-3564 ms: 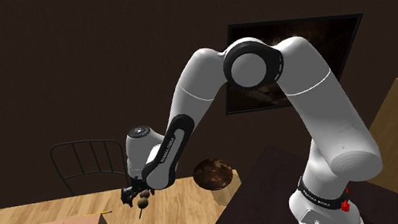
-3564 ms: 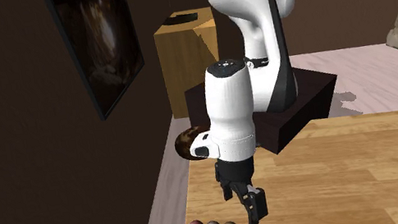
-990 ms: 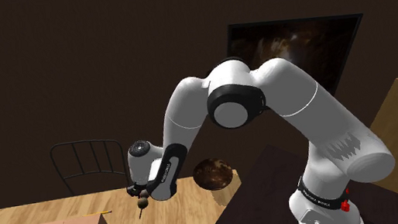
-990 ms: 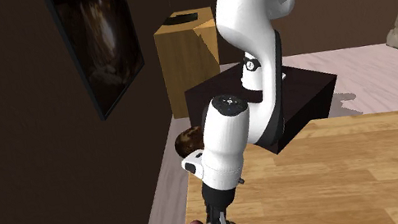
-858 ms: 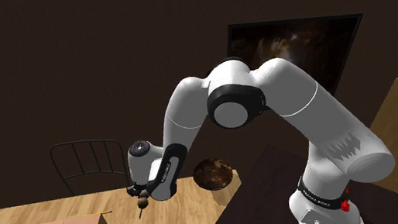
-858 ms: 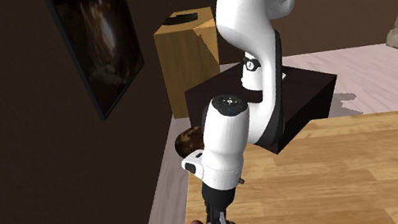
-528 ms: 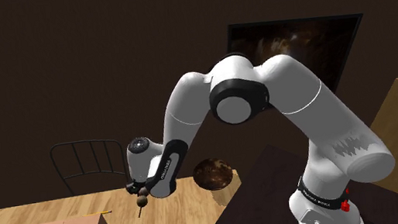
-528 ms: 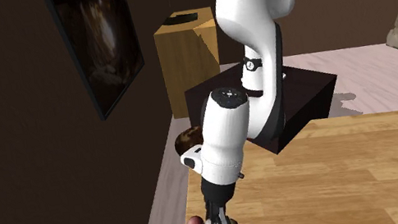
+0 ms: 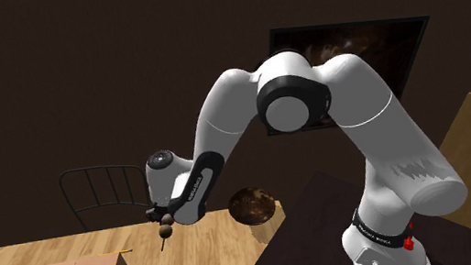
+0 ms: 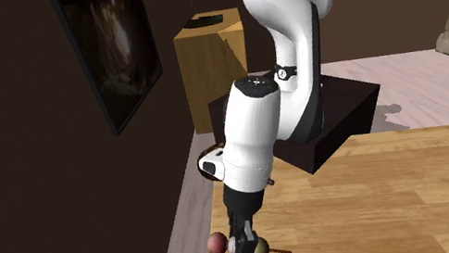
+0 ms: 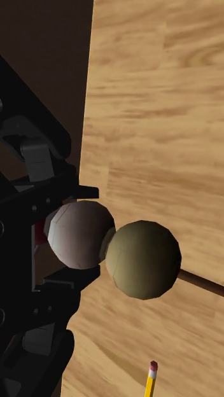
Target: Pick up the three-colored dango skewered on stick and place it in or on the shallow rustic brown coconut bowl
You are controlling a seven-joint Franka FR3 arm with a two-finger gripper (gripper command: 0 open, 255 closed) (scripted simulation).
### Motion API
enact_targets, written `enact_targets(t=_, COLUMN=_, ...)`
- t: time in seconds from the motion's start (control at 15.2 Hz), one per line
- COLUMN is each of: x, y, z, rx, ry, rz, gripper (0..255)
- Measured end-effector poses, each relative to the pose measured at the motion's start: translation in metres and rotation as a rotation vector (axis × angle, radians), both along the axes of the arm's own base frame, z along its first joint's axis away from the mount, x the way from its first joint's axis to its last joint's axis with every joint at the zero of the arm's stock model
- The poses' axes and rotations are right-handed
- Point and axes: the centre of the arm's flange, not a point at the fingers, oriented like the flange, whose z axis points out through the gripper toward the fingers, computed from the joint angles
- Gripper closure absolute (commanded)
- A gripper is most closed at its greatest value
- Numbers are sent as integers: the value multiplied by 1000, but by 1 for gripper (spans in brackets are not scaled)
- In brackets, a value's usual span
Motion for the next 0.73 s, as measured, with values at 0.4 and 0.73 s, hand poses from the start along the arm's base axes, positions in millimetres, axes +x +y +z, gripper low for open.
enact_targets(t=0.4, x=-1, y=-1, z=32, rx=0, ry=0, rz=0, gripper=255)
enact_targets(t=0.73, x=-1, y=0, z=58, rx=0, ry=0, rz=0, gripper=255)
